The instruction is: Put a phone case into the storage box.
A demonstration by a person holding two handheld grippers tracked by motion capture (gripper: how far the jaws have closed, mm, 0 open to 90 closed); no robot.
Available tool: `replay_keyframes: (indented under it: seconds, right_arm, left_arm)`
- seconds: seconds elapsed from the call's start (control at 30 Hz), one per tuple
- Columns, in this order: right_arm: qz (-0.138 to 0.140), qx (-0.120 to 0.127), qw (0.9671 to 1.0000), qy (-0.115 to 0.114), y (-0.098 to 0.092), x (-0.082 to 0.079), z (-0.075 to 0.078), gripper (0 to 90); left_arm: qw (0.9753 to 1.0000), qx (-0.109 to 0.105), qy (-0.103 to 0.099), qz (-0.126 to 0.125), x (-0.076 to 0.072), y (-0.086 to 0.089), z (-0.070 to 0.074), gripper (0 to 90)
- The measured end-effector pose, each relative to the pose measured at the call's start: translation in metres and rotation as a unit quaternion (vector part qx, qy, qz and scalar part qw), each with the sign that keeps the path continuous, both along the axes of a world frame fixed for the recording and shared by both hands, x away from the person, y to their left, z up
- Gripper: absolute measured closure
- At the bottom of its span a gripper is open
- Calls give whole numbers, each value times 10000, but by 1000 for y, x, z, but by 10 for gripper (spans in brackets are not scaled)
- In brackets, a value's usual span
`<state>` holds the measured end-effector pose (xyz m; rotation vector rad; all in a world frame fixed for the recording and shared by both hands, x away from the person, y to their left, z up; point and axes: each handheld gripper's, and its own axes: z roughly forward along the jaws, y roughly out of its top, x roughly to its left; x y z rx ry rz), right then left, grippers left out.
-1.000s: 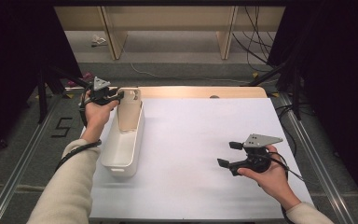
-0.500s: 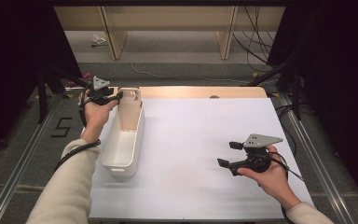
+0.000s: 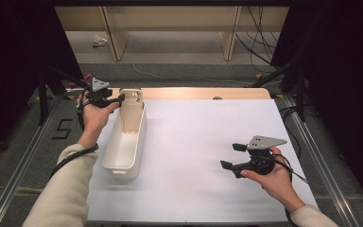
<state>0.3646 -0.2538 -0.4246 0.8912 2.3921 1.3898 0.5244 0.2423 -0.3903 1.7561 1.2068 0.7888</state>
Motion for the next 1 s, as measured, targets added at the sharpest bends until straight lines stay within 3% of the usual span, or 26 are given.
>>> replay_keyframes:
  seconds: [0.27, 0.47, 1.0]
  right_arm:
    - [-10, 2, 10000, 4, -1, 0, 0, 174]
    - [-16, 7, 10000, 3, -1, 1, 0, 174]
    - [-56, 2, 10000, 12, -3, 2, 0, 172]
  left_arm:
    - [9997, 63, 211, 67, -10, -4, 5, 256]
    - [9996, 77, 277, -19, -17, -5, 9, 167]
    - [9994, 14, 126, -324, -45, -7, 20, 59]
